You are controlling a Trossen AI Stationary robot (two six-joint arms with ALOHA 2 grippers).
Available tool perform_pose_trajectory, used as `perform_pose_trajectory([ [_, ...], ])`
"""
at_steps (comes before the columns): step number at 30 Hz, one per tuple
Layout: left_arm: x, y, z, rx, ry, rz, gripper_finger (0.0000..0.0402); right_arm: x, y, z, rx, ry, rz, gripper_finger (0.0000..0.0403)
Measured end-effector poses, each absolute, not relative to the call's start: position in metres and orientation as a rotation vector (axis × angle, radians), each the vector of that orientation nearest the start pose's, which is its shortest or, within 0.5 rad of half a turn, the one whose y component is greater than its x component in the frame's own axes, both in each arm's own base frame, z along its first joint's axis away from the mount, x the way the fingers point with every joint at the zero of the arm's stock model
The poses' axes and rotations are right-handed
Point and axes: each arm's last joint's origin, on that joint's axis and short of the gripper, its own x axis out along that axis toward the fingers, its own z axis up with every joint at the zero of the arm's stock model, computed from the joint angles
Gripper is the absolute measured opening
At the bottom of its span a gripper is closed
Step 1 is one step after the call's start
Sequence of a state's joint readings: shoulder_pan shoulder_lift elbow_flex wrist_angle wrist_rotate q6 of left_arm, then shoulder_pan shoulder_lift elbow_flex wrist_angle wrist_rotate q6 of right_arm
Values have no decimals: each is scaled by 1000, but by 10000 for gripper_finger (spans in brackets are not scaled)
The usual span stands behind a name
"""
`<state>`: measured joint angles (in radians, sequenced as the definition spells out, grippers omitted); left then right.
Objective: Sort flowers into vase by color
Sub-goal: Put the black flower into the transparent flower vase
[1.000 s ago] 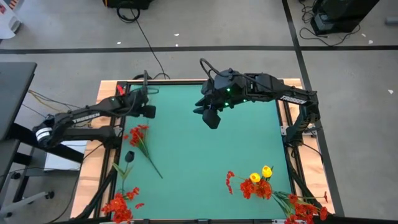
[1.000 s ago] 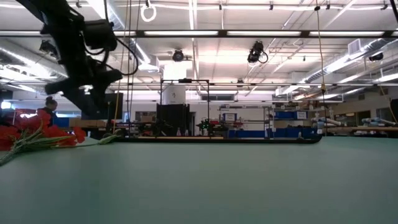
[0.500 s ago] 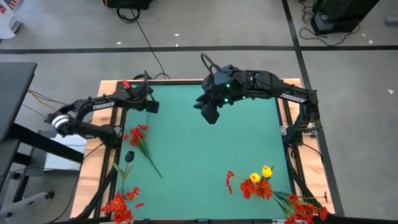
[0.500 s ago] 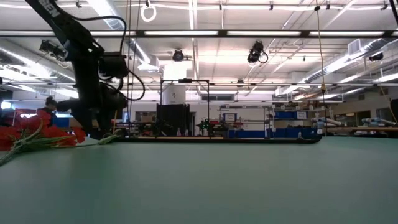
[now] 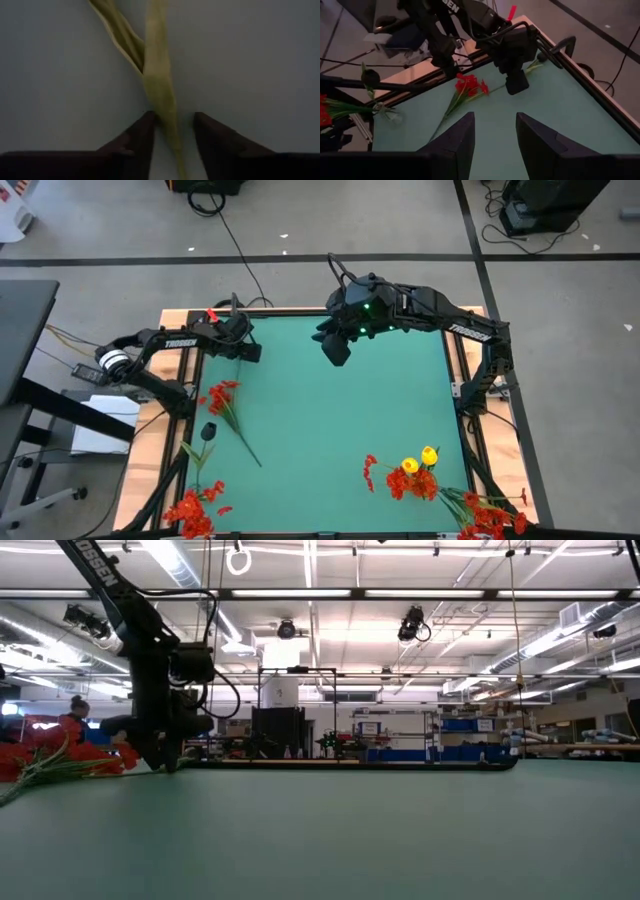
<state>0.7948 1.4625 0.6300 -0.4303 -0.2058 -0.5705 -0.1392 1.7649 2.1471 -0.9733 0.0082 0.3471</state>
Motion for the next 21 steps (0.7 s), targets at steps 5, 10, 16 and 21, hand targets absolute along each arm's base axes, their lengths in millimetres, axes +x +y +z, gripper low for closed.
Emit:
perform_pose_trajectory([
  [5, 156, 168, 133, -823, 996, 1220, 49, 353, -50, 456, 374, 561, -243, 151],
  [10, 156, 168, 135, -835, 992, 1205, 11, 353, -50, 456, 374, 561, -243, 151],
  [16, 153, 161, 158, -914, 892, 1192, 11, 353, -49, 456, 373, 563, -240, 151],
  [21, 148, 151, 199, -927, 708, 1107, 11, 354, -41, 455, 367, 569, -220, 151],
])
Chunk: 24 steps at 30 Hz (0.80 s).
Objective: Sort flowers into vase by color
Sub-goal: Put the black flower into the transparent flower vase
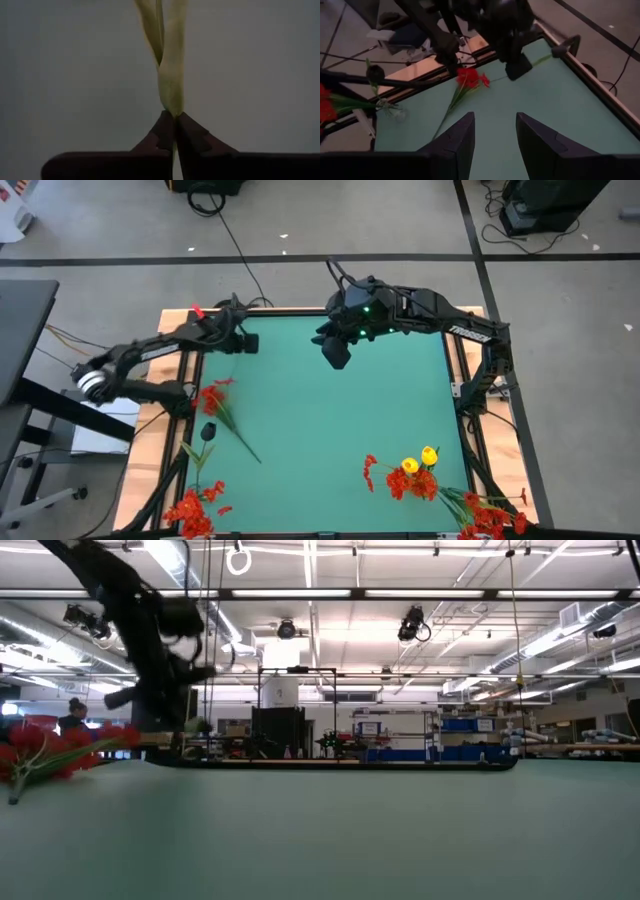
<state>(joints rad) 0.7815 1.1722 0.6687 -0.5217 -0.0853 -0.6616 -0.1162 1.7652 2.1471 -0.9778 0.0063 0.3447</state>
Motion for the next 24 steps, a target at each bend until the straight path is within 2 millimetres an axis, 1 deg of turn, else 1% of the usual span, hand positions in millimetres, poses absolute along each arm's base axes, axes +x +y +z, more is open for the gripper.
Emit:
perform_pose_trajectory([
  [3, 145, 138, 232, -876, 571, 964, 10, 354, -34, 454, 360, 585, -201, 151],
  [7, 132, 112, 276, -742, 409, 796, 10, 354, -22, 453, 351, 605, -174, 151],
  [10, 116, 91, 309, -650, 245, 713, 10, 354, -13, 453, 341, 609, -154, 151],
  [12, 104, 77, 329, -568, 141, 623, 10, 355, -6, 453, 329, 610, -150, 151],
  [15, 83, 52, 356, -417, 19, 421, 10, 355, 4, 453, 309, 608, -153, 151],
  [17, 69, 37, 367, -328, -22, 294, 10, 354, 10, 453, 295, 606, -161, 151],
  [19, 53, 23, 374, -270, -60, 213, 11, 354, 14, 453, 286, 603, -169, 151],
  [21, 39, 13, 376, -249, -96, 193, 13, 354, 18, 453, 299, 599, -184, 151],
  [24, 21, 1, 374, -214, -132, 182, 12, 353, 23, 453, 331, 588, -221, 151],
])
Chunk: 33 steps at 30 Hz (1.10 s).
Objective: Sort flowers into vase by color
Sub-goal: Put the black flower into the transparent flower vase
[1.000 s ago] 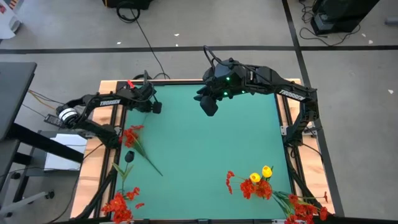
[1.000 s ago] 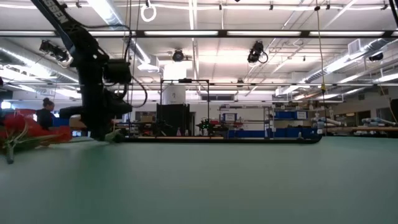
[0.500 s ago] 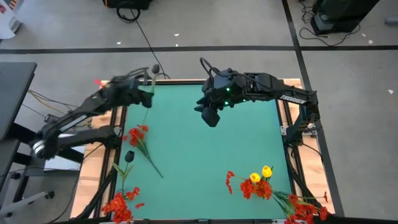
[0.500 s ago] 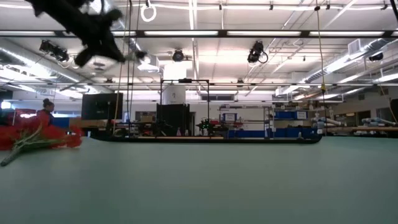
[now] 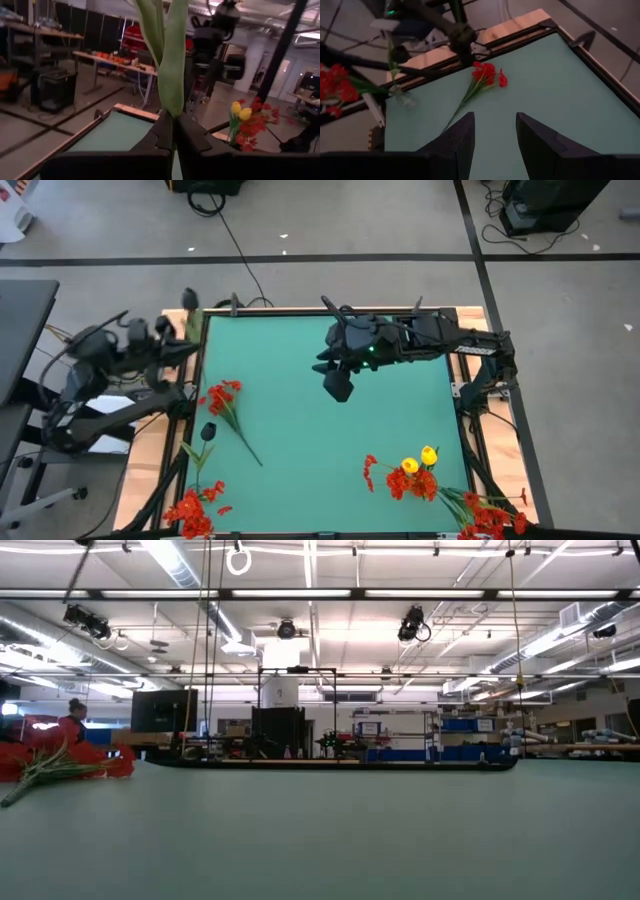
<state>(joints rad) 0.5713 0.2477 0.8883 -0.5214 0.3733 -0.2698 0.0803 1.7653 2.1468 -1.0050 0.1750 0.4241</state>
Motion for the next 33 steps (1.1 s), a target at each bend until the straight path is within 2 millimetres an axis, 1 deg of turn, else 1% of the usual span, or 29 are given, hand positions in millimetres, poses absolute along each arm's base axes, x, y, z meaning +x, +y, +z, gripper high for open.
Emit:
perform_pose_trajectory([
  [3, 5, -11, 365, -183, -118, 154, 11, 353, 29, 453, 364, 569, -272, 151],
  [7, -12, -24, 351, -207, -66, 74, 11, 352, 33, 454, 425, 529, -371, 151],
  [10, -21, -33, 347, -238, -87, -18, 11, 352, 33, 455, 503, 483, -444, 151],
  [13, -30, -42, 348, -257, -117, -150, 7, 352, 32, 455, 563, 446, -498, 151],
  [17, -31, -49, 349, -273, -80, -299, 4, 352, 30, 456, 649, 397, -557, 151],
  [22, -25, -54, 344, -214, -32, -408, 3, 352, 34, 458, 721, 336, -605, 151],
  [25, -20, -56, 342, -169, -24, -432, 3, 351, 38, 458, 767, 298, -639, 151],
  [29, -14, -52, 337, -140, -18, -431, 3, 351, 42, 459, 810, 250, -663, 151],
  [33, -11, -47, 333, -156, -4, -457, 3, 351, 43, 460, 842, 231, -665, 151],
])
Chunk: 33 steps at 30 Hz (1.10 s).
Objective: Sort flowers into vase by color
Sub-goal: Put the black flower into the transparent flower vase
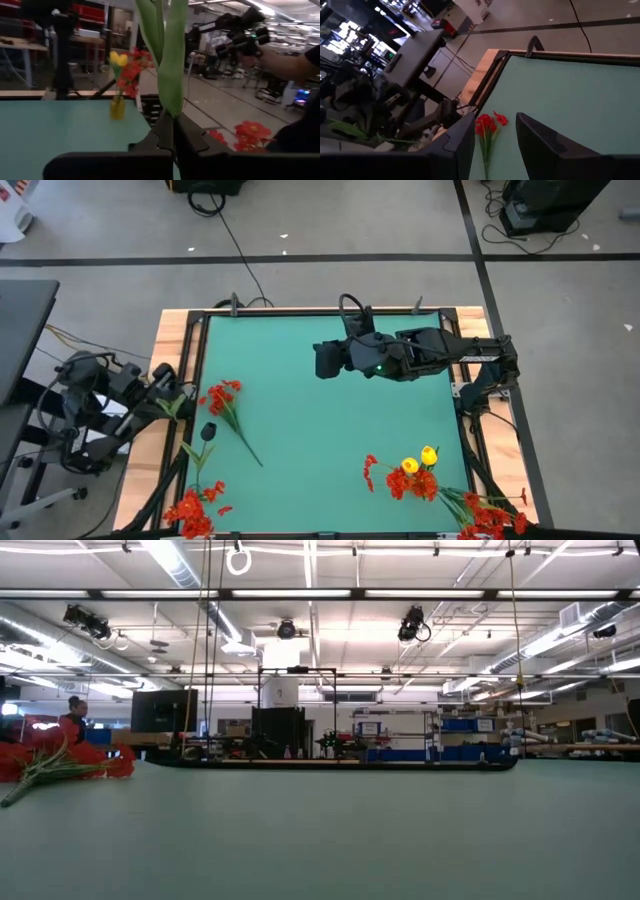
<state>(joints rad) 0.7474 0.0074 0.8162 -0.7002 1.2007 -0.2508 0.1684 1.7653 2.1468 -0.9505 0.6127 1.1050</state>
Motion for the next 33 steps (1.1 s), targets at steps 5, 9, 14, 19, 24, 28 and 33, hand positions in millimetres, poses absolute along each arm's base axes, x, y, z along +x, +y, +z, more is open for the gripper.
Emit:
perform_pose_trajectory([
  [5, -12, -42, 341, -201, 26, -586, 3, 351, 42, 461, 865, 206, -684, 151],
  [9, -14, -37, 363, -200, 46, -743, 2, 352, 42, 463, 876, 180, -677, 151],
  [14, -14, -33, 401, -122, -26, -818, 2, 353, 42, 464, 882, 169, -671, 151],
  [19, -9, -30, 416, -41, -183, -660, 2, 352, 42, 464, 873, 157, -689, 151],
  [24, 13, -21, 407, -135, -293, -686, 2, 352, 39, 464, 858, 143, -716, 151],
  [28, 28, -16, 397, -256, -304, -790, 2, 353, 34, 464, 868, 135, -724, 151],
  [33, 50, -22, 392, -292, -136, -1027, 2, 353, 34, 464, 875, 141, -713, 151],
])
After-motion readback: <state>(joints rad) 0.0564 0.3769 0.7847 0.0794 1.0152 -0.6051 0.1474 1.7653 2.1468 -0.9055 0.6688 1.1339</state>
